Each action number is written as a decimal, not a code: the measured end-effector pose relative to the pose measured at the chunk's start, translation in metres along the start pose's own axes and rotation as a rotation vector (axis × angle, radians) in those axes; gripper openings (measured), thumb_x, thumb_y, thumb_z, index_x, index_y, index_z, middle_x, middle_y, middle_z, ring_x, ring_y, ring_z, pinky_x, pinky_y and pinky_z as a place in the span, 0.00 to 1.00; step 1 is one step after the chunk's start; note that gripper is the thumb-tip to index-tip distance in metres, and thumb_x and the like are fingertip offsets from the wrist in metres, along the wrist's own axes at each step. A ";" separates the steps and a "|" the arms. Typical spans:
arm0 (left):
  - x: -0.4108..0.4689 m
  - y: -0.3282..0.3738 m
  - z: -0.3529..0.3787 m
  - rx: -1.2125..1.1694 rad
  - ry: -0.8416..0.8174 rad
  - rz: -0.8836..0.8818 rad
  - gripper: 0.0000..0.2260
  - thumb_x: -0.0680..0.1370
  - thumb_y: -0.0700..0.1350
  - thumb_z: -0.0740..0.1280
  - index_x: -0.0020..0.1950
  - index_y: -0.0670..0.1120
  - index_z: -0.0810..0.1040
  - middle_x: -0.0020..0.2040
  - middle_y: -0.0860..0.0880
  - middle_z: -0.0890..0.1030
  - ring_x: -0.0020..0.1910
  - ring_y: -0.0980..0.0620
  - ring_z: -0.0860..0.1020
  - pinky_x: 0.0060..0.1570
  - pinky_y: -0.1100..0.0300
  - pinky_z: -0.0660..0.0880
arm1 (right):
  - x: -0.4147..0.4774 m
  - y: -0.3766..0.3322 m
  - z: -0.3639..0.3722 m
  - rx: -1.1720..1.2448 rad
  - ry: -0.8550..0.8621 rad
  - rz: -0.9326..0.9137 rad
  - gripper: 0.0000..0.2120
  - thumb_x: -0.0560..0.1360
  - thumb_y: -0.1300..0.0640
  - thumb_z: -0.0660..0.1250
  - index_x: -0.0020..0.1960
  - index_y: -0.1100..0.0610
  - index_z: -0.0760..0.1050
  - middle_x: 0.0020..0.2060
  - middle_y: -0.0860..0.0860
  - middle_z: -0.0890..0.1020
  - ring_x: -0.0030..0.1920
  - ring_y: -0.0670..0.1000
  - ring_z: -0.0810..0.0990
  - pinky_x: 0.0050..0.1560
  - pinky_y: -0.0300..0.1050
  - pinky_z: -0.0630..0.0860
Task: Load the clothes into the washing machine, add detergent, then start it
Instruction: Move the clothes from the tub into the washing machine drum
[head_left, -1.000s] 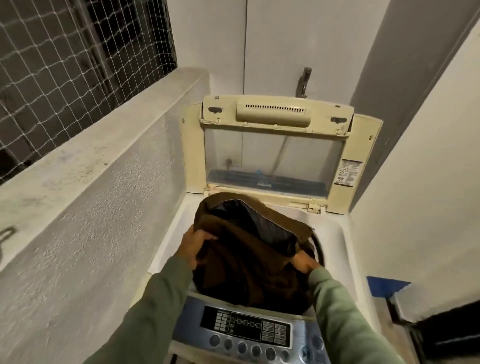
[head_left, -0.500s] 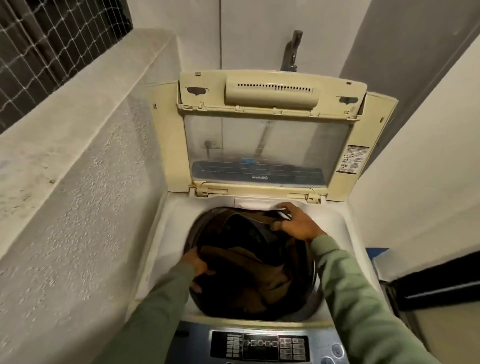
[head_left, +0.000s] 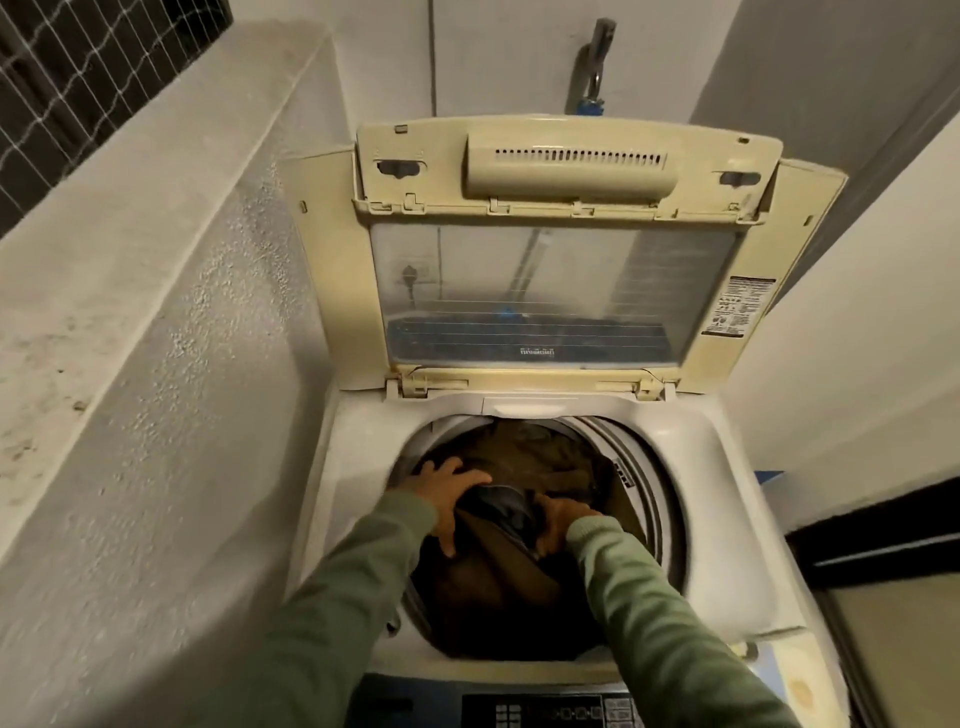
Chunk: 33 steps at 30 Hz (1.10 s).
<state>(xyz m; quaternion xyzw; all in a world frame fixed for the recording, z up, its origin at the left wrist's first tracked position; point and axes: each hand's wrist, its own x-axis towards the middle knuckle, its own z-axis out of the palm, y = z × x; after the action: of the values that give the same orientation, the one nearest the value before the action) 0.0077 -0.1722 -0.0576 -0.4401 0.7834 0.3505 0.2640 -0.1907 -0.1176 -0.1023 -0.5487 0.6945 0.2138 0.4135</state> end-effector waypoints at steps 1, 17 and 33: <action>0.007 0.002 0.008 0.043 0.006 -0.019 0.49 0.68 0.41 0.78 0.78 0.60 0.51 0.80 0.45 0.45 0.77 0.35 0.48 0.73 0.38 0.57 | 0.000 0.002 -0.003 0.026 -0.053 -0.002 0.45 0.69 0.47 0.74 0.78 0.50 0.54 0.76 0.55 0.62 0.74 0.60 0.62 0.74 0.55 0.60; 0.067 -0.023 0.091 0.091 -0.477 -0.099 0.48 0.74 0.62 0.68 0.76 0.60 0.32 0.76 0.46 0.28 0.77 0.32 0.43 0.74 0.40 0.53 | 0.047 -0.002 0.093 0.012 -0.200 0.177 0.37 0.80 0.44 0.55 0.78 0.53 0.36 0.78 0.55 0.44 0.76 0.63 0.54 0.69 0.59 0.66; 0.098 -0.031 0.098 0.193 -0.630 -0.124 0.52 0.73 0.60 0.71 0.74 0.61 0.29 0.74 0.43 0.24 0.75 0.33 0.36 0.74 0.39 0.52 | 0.069 0.032 -0.027 0.234 -0.133 0.142 0.51 0.58 0.41 0.80 0.74 0.50 0.61 0.71 0.53 0.69 0.68 0.59 0.70 0.66 0.56 0.72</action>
<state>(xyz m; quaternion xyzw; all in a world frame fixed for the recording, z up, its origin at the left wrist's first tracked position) -0.0010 -0.1565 -0.1985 -0.3297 0.6647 0.3766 0.5547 -0.2339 -0.1681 -0.1475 -0.4310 0.7226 0.1961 0.5035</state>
